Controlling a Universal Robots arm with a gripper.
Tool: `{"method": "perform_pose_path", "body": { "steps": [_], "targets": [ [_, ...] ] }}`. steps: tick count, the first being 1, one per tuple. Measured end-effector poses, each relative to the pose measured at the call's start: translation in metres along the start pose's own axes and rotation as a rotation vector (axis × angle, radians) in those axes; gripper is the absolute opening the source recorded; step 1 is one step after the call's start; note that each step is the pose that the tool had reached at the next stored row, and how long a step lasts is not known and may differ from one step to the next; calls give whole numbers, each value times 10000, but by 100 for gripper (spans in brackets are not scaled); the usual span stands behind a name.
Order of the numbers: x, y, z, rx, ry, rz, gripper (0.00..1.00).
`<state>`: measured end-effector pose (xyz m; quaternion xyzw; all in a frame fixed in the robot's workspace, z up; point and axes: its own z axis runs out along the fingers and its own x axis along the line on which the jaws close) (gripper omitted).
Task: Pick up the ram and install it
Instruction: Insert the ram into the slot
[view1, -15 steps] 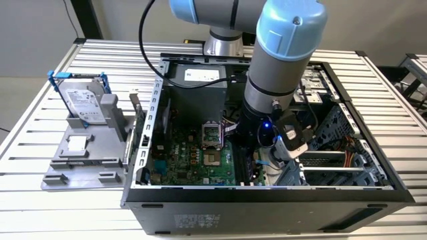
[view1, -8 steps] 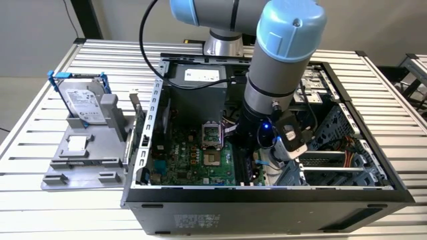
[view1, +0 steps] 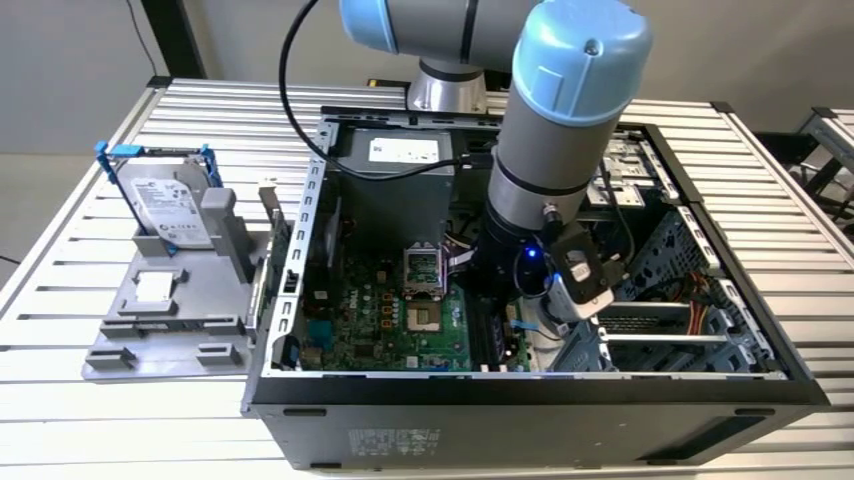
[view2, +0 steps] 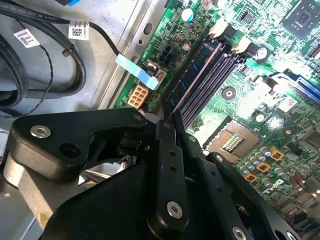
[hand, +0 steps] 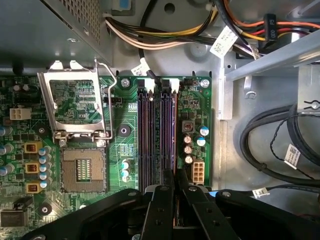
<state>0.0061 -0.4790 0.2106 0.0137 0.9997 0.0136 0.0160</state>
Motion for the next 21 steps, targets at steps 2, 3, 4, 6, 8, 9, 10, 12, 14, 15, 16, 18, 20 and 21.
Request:
{"method": "perform_pose_path", "body": {
  "steps": [2,3,4,6,8,9,10,12,14,15,16,18,20,21],
  "targets": [
    [0,0,5,1,0,0,0],
    [0,0,8,1,0,0,0],
    [1,-1,10,5,1,1,0],
    [2,-1,20,-11,-3,3,100],
    [1,0,13,1,0,1,100],
    [-1,1,-25,-6,0,1,100],
    [-2,3,-72,1,1,5,100],
    [-5,5,-162,-3,-1,7,100],
    [-8,8,-249,-4,-1,17,100],
    [-9,9,-298,-3,-1,18,100],
    [-11,10,-342,-4,-1,19,100],
    [-14,14,-432,-3,-1,20,100],
    [-15,16,-471,-6,-3,12,100],
    [-15,16,-471,-6,-3,11,100]
  ]
}}
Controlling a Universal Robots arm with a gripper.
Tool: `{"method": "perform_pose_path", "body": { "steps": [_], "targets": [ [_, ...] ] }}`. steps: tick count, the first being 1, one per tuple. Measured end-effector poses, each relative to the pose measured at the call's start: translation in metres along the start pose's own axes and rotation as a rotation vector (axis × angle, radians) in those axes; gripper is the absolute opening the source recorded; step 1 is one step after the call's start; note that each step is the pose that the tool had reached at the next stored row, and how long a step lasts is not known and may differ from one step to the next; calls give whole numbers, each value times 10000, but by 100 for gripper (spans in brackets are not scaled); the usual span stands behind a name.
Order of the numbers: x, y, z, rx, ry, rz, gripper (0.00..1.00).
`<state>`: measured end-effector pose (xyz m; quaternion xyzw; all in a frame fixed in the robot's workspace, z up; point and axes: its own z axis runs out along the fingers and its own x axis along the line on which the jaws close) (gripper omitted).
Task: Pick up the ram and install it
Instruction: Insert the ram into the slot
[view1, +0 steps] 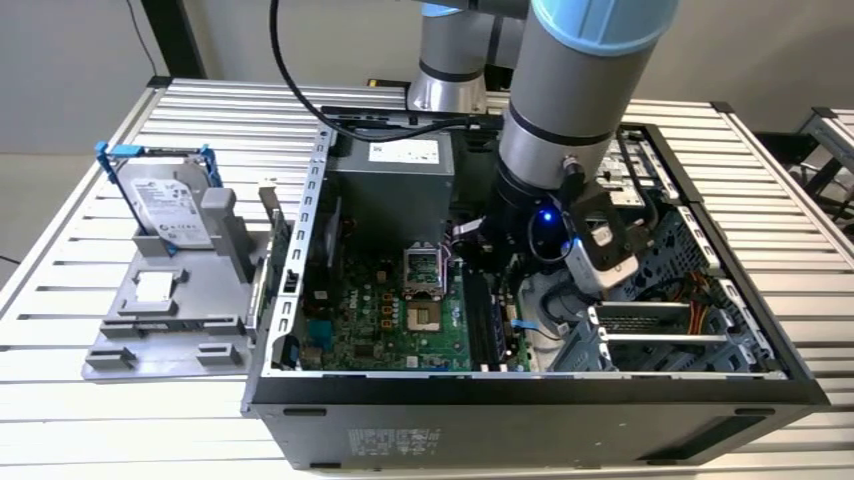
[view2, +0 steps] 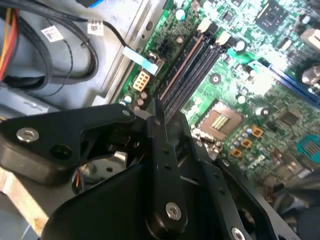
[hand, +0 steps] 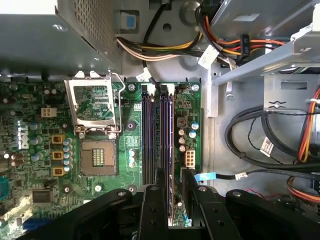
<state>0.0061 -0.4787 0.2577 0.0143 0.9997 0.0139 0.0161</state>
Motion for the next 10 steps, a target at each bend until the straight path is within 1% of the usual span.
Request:
{"method": "perform_pose_path", "body": {
  "steps": [1,2,10],
  "targets": [
    [0,0,0,-2,0,-2,100],
    [0,0,0,-1,0,-3,0],
    [0,0,-1,-1,1,-14,0]
  ]
}}
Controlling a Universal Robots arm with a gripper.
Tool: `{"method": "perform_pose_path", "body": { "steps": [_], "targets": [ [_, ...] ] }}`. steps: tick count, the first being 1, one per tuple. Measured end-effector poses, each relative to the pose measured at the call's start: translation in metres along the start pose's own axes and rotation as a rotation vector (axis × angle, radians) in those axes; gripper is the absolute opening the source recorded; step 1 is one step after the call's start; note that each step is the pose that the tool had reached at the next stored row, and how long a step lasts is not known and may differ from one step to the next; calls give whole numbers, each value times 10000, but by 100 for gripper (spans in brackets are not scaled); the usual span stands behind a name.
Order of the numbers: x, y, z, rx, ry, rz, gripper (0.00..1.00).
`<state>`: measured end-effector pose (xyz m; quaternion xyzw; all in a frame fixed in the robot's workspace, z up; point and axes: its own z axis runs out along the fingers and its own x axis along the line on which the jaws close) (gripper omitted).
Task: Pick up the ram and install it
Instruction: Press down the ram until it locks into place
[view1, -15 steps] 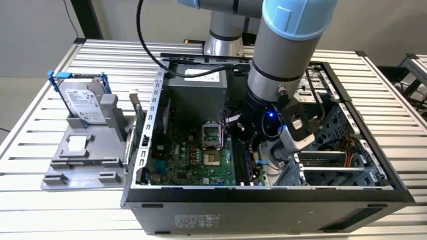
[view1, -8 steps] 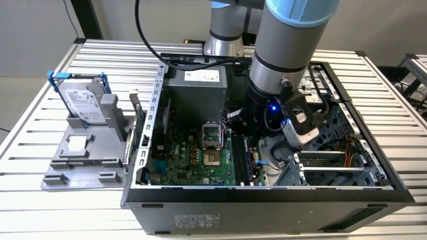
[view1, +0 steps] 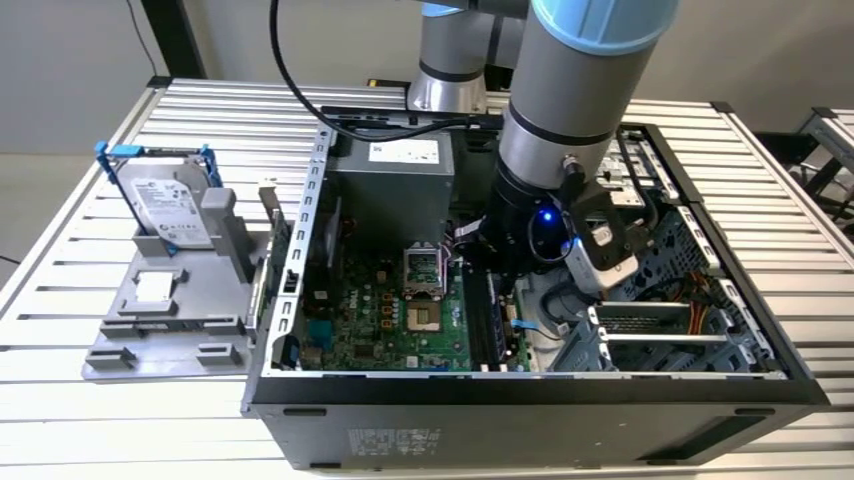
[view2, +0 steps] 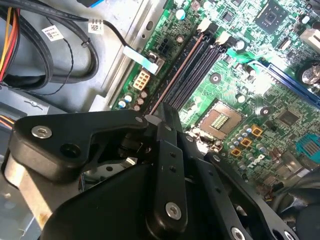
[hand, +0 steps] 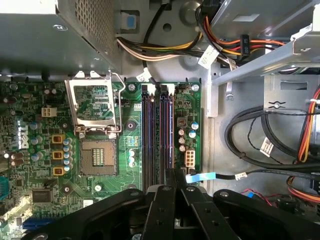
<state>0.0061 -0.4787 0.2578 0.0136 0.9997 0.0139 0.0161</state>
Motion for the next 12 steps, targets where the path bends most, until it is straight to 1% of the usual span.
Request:
{"method": "perform_pose_path", "body": {
  "steps": [12],
  "targets": [
    [0,0,-1,-1,2,-44,0]
  ]
}}
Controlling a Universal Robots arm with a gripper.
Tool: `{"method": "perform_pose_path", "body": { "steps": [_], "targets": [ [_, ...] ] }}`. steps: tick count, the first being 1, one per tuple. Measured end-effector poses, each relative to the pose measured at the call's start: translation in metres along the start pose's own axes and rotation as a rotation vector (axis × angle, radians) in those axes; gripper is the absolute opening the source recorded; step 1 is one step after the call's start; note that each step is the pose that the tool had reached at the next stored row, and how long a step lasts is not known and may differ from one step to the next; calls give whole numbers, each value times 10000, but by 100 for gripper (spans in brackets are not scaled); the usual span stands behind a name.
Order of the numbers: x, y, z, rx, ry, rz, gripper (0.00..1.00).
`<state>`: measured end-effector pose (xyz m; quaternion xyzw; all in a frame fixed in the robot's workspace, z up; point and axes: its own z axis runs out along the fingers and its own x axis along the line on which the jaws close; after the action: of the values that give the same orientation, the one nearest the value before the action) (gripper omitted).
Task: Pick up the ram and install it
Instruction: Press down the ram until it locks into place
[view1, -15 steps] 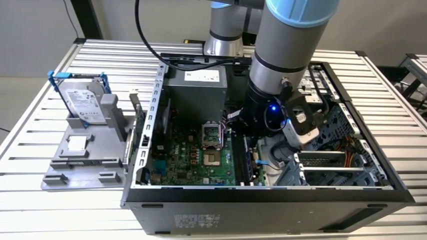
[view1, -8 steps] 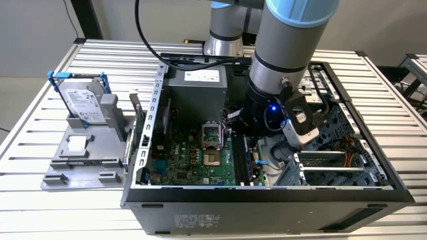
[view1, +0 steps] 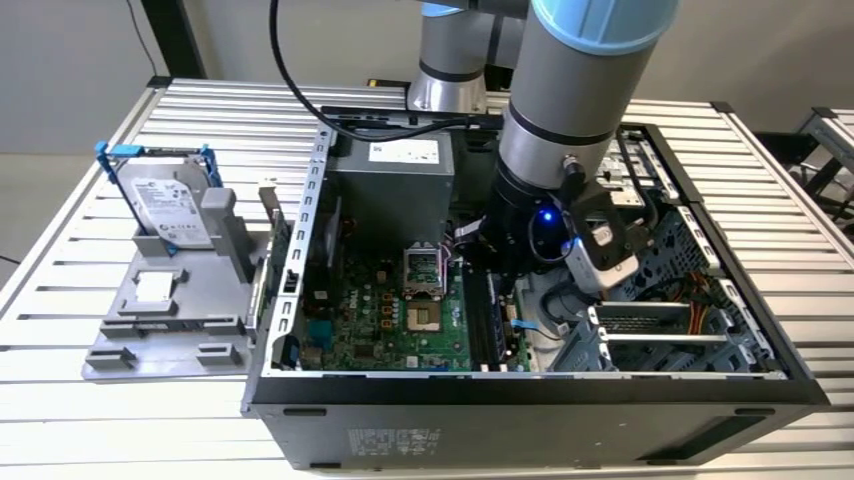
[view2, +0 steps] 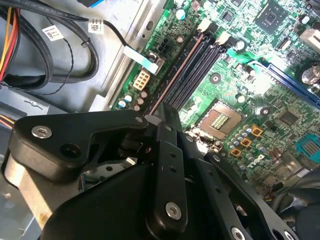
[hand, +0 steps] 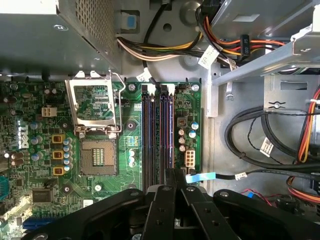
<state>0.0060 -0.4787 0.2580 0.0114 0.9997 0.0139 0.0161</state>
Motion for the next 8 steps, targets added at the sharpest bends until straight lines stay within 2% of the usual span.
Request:
{"method": "perform_pose_path", "body": {
  "steps": [4,8],
  "targets": [
    [0,0,-1,-9,10,-328,0],
    [0,0,0,-29,26,-938,0]
  ]
}}
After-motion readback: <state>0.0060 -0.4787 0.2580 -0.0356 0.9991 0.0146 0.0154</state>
